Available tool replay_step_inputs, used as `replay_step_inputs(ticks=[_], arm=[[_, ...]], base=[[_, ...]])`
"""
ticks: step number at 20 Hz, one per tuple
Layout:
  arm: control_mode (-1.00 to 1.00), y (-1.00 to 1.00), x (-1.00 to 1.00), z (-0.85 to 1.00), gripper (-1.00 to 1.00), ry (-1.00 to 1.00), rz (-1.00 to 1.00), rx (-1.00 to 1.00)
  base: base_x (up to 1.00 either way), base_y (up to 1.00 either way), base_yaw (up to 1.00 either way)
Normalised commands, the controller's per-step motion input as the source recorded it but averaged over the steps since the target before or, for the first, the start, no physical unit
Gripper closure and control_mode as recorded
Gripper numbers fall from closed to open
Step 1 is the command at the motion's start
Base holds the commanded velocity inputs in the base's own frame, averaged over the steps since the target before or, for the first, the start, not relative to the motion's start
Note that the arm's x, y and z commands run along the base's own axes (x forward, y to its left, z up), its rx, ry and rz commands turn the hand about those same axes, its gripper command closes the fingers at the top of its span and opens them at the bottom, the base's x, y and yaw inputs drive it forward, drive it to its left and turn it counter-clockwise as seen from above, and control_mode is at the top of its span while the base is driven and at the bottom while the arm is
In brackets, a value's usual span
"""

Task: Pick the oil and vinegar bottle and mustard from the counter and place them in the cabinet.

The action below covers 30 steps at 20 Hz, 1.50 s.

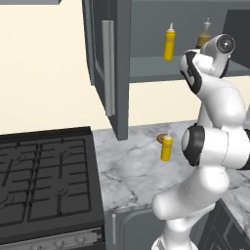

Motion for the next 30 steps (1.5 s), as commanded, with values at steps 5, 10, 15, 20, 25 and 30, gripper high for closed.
replay_step_inputs(ticks=[5, 10, 15, 20, 25, 30], arm=[[-1.0, -0.02, 0.02, -0.07, -1.0, 0.0, 0.0, 0.0], [-1.0, 0.0, -0.28, 0.01, -1.0, -0.07, 0.0, 0.0], [-1.0, 0.01, -0.59, 0.01, -1.0, -0.11, 0.0, 0.0], [-1.0, 0.21, -0.65, 0.0, -1.0, -0.09, 0.0, 0.0], [-1.0, 0.41, -0.66, -0.1, -1.0, -0.03, 0.02, 0.0], [-1.0, 0.48, -0.64, -0.3, -1.0, 0.0, 0.03, 0.0]], base=[[0.0, 0.0, 0.0], [0.0, 0.0, 0.0], [0.0, 0.0, 0.0], [0.0, 0.0, 0.0], [0.0, 0.0, 0.0], [0.0, 0.0, 0.0]])
